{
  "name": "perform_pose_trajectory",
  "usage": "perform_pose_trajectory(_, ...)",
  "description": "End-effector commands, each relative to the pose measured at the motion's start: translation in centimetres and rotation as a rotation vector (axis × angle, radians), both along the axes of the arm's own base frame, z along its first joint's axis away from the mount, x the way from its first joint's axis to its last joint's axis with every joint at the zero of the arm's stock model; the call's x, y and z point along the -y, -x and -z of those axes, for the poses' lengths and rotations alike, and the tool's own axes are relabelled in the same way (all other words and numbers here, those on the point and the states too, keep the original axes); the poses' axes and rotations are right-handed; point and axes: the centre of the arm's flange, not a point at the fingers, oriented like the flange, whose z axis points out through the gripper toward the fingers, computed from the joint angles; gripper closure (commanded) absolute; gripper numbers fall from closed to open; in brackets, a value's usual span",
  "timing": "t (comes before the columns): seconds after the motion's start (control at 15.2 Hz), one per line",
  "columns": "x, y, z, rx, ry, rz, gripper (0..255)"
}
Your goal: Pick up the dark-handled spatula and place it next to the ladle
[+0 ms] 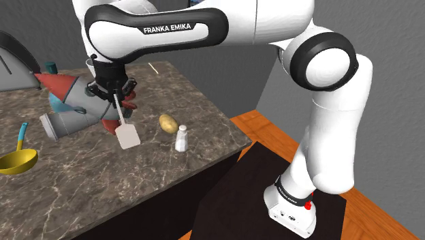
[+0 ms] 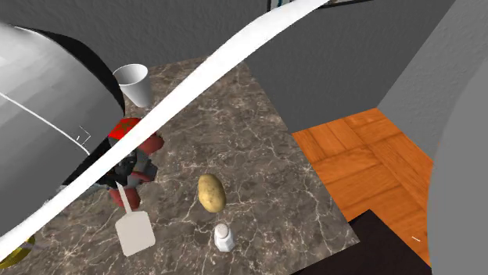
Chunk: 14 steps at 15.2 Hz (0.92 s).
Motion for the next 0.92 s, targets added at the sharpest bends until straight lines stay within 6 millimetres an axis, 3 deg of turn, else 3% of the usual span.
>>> perform_pose_trajectory(0.0, -2.4, 0.3, 1.8, -0.025, 0.006, -0.002, 255)
perform_pose_trajectory(0.59, -14.2, 1.9, 1.8, -0.025, 0.006, -0.002, 255)
perform_pose_trajectory(0.86, -14.8, 2.0, 3.4, -0.025, 0.006, -0.002, 255)
